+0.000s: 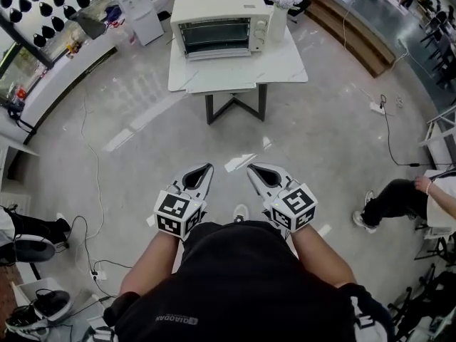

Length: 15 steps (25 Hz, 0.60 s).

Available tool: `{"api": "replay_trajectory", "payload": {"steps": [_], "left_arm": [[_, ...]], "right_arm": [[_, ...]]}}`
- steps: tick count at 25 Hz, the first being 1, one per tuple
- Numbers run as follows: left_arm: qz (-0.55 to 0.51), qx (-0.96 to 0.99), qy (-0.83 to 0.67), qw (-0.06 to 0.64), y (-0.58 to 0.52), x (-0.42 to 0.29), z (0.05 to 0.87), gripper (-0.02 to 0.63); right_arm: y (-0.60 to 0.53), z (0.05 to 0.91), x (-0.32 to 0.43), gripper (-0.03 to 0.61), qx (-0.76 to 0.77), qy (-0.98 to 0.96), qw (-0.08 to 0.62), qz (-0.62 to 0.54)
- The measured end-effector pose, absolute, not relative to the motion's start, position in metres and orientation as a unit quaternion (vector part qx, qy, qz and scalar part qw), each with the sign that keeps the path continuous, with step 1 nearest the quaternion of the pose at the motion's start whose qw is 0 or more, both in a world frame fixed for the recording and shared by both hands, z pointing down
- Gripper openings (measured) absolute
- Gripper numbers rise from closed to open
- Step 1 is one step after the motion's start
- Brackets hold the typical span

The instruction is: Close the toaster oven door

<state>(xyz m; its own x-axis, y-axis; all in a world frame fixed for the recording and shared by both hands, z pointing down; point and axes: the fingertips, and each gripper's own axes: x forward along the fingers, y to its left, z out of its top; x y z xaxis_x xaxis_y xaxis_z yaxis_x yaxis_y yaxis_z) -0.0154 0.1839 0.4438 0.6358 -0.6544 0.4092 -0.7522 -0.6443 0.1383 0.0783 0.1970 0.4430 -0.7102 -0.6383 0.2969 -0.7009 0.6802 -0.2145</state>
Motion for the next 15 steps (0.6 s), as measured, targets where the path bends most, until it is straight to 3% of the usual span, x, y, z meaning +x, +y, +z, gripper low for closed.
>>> {"api": "replay_trajectory", "payload": {"steps": [15], "left_arm": [[0.168,0.871,-0.428,0.173,0.122,-0.004,0.451,0.003]], "right_arm": [[0.142,0.470,0.091,-0.002,0.332,-0.915,0.100,0.205]]}}
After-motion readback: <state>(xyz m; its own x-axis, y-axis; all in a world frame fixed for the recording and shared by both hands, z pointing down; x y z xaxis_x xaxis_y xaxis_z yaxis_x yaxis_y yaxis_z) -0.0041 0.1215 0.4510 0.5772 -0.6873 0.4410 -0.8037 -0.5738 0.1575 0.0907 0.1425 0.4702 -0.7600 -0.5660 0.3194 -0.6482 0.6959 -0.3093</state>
